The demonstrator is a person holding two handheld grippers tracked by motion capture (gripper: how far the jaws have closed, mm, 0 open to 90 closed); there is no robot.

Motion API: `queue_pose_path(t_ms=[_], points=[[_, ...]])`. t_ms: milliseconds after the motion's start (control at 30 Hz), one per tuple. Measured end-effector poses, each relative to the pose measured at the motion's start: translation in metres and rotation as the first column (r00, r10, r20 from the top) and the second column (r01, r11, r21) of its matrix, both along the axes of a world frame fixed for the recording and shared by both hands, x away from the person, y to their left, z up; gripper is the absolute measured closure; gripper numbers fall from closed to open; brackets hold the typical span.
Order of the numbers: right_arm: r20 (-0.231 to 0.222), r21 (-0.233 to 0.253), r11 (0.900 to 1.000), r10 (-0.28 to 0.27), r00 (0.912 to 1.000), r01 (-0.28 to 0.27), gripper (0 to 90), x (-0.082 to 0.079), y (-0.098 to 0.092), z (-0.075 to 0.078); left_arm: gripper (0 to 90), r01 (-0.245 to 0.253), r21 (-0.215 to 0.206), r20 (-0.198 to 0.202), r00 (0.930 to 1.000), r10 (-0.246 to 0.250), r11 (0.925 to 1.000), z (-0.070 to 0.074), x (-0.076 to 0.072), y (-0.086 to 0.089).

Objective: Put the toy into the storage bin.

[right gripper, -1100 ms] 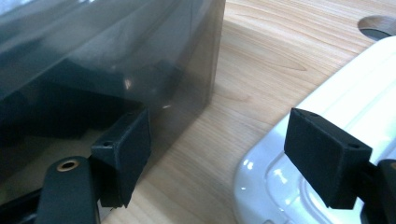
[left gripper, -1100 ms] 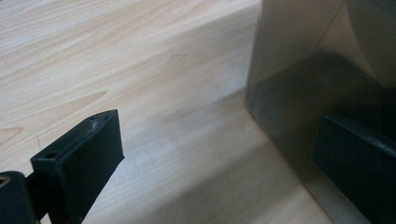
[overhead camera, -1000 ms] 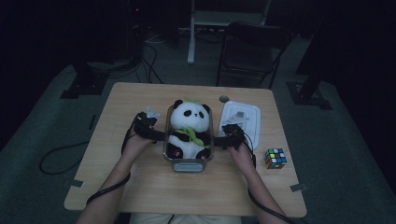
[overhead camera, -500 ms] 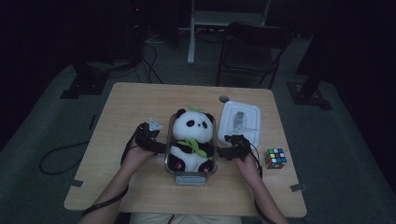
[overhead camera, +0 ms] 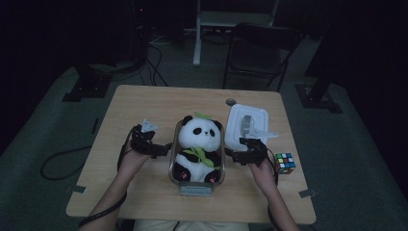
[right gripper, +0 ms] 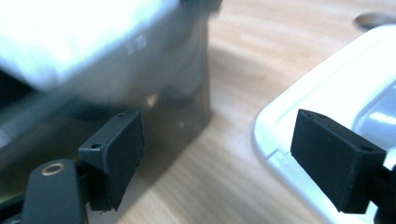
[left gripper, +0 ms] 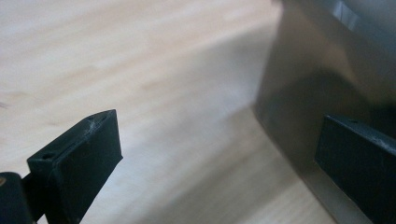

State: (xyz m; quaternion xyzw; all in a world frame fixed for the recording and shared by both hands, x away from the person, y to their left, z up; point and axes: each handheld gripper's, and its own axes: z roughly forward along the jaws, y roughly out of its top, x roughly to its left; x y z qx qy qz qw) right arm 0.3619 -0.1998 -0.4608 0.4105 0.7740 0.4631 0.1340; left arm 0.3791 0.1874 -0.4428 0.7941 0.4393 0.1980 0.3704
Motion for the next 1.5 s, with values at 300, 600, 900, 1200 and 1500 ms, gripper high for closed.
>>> queue_pose_path(t_ms=[300, 600, 900, 1200, 1500], points=[[0.068, 0.085, 0.996, 0.034, 0.9971, -0.040, 17.3, 0.004, 0.003, 0.047, 1.7, 0.042, -0.047, 0.105, 0.9938, -0.037, 0.9980, 0.050, -0.004, -0.012], [0.117, 0.072, 0.992, 0.096, 0.9885, -0.105, 14.5, 0.013, 0.041, 0.071, 1.7, 0.144, -0.030, 0.145, 0.9797, -0.139, 0.9891, 0.069, -0.007, -0.052], [0.114, 0.028, 0.987, 0.154, 0.9815, -0.158, 17.7, 0.016, 0.068, 0.075, 1.7, 0.195, -0.006, 0.134, 0.9721, -0.192, 0.9809, 0.066, -0.007, -0.073], [0.039, 0.034, 0.982, 0.186, 0.9817, -0.188, 19.3, 0.025, 0.077, 0.065, 1.7, 0.196, -0.004, 0.099, 0.9759, -0.195, 0.9806, 0.057, 0.001, -0.072], [-0.015, 0.008, 0.982, 0.191, 0.9815, -0.191, 19.4, 0.032, 0.083, 0.058, 1.7, 0.179, 0.006, 0.069, 0.9815, -0.179, 0.9839, 0.046, 0.006, -0.073]])
